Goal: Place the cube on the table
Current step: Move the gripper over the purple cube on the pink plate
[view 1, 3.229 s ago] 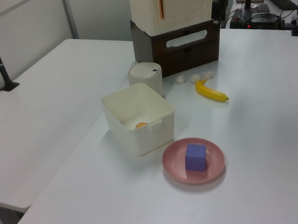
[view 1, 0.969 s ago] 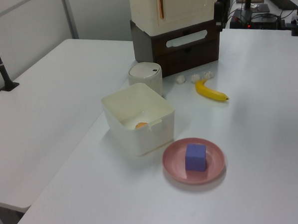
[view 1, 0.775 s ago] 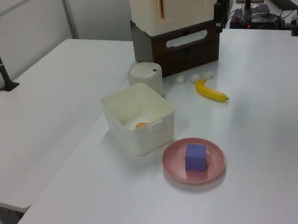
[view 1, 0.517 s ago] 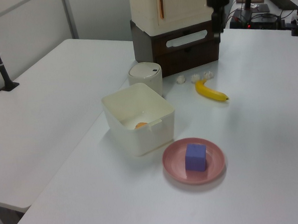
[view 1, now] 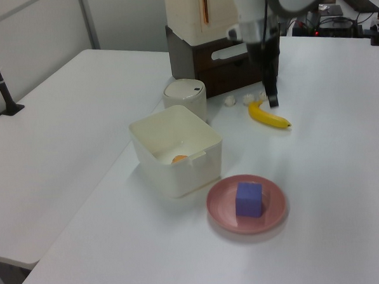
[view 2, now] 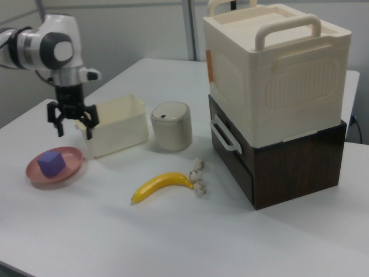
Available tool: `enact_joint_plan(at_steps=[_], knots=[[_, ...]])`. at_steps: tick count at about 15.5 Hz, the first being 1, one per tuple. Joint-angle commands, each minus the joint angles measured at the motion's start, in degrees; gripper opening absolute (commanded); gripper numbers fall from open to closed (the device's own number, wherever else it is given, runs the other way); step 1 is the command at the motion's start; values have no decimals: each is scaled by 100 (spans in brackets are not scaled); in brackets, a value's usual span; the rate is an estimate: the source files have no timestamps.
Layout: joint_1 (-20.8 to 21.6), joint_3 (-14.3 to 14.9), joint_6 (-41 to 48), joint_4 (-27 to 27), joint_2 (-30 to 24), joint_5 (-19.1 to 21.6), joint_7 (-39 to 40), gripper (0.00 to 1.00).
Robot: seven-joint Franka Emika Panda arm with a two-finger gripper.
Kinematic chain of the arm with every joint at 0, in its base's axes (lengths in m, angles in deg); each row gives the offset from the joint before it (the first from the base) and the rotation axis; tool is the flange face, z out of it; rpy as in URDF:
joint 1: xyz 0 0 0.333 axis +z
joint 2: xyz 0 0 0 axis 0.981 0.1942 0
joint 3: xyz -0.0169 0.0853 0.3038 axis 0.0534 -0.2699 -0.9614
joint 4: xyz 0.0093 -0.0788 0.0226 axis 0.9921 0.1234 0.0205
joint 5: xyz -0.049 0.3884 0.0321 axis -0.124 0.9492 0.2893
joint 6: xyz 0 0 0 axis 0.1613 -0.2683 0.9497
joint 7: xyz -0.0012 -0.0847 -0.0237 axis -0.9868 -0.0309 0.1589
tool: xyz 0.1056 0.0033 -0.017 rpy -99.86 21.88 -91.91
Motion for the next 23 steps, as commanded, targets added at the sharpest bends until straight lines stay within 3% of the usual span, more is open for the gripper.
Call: enact_joint_plan(at_steps=[1,5,11,20,23], knots=[[907,94,-606,43,402,126,-838,100],[1471,94,-1405,16,780,126,-1910,100],[1981,103,-2048,-71,1184,47,-2579,100],[1938,164,-2225,-124,1467,-172,-2615,99],[1911,173,-2347,-133,1581,-234,-2616,79]])
